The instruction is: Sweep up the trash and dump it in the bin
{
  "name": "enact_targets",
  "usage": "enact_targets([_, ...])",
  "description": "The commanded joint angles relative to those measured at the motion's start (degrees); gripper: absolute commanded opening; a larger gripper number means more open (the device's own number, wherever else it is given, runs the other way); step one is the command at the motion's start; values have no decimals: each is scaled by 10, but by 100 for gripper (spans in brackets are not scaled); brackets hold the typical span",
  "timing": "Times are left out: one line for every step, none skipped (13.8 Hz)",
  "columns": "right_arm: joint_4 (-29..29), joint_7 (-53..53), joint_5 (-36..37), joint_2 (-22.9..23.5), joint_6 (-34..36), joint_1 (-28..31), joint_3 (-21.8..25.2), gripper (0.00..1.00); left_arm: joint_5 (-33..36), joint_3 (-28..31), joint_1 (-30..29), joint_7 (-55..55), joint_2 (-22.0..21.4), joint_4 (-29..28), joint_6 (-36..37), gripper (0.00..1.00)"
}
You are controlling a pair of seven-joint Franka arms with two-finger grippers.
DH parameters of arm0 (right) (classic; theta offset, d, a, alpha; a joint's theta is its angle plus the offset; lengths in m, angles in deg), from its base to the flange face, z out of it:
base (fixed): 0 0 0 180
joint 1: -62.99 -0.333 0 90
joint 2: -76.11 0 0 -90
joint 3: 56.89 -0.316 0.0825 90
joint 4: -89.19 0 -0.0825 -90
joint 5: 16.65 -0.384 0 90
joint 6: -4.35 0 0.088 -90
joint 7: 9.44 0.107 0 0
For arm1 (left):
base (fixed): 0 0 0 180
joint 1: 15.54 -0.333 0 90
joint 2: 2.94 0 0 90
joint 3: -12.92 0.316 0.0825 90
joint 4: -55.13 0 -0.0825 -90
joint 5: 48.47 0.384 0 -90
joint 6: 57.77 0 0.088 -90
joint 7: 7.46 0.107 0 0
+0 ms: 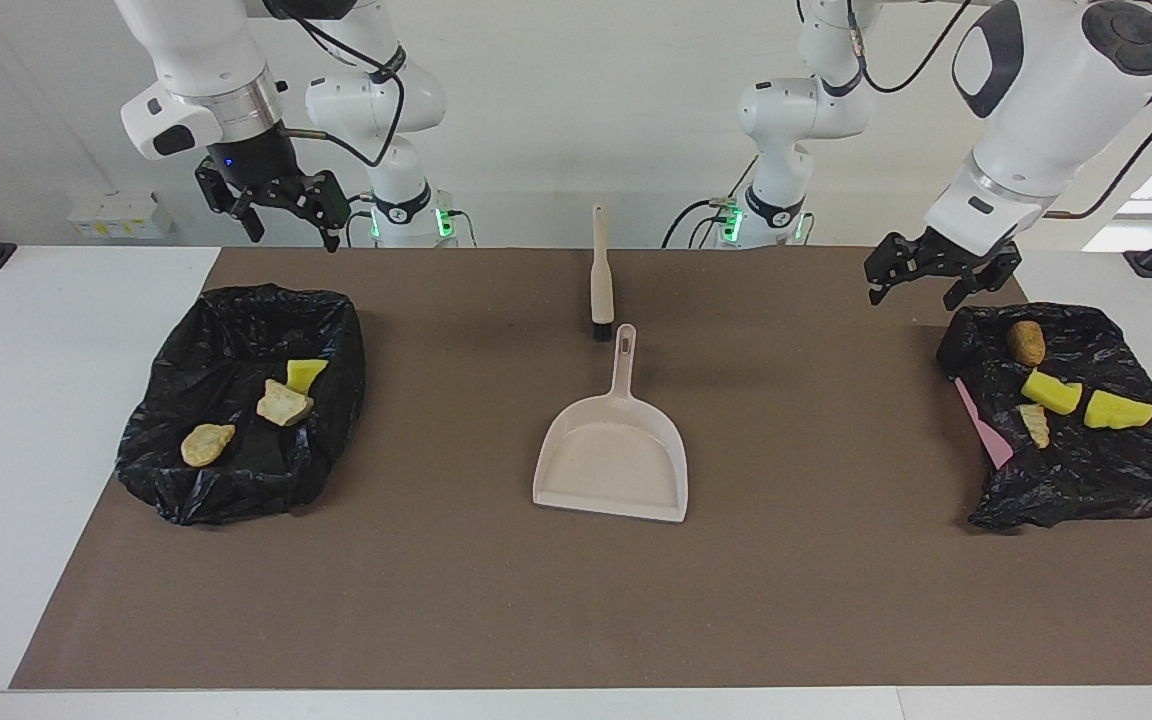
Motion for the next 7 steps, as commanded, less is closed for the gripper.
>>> enact_targets([-2, -12, -2, 1, 10, 2, 3, 100, 7, -2, -5, 14, -5, 4, 14, 100])
enact_targets([-2, -12, -2, 1, 10, 3, 3, 100, 7, -3, -5, 13, -4, 7, 16, 100])
enact_targets([-2, -12, -2, 1, 10, 3, 3, 100, 5, -3, -4, 14, -4, 7, 16, 100])
enact_targets([-2, -12, -2, 1, 10, 2, 3, 100, 5, -3, -5, 13, -4, 7, 18, 100])
enact_targets([-2, -12, -2, 1, 10, 3, 3, 100, 7, -3, -4, 14, -4, 7, 20, 100])
enact_targets([-2, -12, -2, 1, 10, 2, 3, 100, 7, -3, -4, 16, -5, 6, 19, 100])
enact_targets([-2, -12, -2, 1, 9, 2, 3, 100, 7, -2, -5, 16, -4, 7, 21, 100])
